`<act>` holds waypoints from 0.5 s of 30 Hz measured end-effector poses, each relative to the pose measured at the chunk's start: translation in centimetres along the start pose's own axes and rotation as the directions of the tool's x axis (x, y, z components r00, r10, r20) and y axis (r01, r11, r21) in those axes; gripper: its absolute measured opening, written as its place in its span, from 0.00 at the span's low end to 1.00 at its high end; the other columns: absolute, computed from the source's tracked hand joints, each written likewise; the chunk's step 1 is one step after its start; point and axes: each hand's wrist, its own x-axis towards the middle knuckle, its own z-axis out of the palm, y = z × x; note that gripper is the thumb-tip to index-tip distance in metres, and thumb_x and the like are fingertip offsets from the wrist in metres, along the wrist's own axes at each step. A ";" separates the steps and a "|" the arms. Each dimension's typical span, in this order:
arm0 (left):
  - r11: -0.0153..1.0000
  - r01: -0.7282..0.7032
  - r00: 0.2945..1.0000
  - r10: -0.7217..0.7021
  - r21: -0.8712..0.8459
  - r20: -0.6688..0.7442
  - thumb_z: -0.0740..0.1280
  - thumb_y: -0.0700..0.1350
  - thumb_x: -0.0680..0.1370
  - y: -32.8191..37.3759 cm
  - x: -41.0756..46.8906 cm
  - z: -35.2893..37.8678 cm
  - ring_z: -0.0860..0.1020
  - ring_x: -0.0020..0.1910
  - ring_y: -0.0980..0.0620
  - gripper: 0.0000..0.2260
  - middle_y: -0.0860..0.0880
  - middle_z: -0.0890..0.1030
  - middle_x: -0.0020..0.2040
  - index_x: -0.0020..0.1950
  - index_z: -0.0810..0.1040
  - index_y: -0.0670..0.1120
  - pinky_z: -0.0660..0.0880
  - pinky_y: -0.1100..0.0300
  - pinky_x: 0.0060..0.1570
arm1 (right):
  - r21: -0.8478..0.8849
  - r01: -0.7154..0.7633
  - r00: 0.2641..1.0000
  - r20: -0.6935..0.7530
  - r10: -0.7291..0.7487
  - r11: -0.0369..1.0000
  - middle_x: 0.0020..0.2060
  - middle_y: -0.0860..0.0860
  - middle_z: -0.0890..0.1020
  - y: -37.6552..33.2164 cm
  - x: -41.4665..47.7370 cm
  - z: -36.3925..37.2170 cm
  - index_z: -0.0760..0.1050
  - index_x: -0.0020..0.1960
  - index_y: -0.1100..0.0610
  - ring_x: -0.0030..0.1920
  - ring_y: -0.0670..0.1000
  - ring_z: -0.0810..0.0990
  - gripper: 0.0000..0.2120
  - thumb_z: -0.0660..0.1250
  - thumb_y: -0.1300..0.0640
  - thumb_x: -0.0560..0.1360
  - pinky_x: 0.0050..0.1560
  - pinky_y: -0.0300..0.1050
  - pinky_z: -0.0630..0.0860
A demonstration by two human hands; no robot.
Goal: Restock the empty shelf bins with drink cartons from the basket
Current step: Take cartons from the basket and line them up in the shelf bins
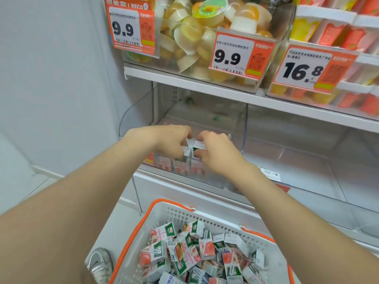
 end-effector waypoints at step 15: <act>0.998 -0.049 0.986 0.052 0.025 -0.157 0.65 0.37 0.77 0.0 -1.1 2.4 0.73 0.69 0.44 0.25 0.45 0.76 0.69 0.75 0.71 0.49 0.73 0.49 0.66 | -0.085 -0.003 1.000 0.028 0.006 0.996 0.58 0.61 0.77 -1.9 -3.2 0.0 0.70 0.68 0.61 0.54 0.64 0.77 0.19 0.61 0.55 0.79 0.44 0.50 0.70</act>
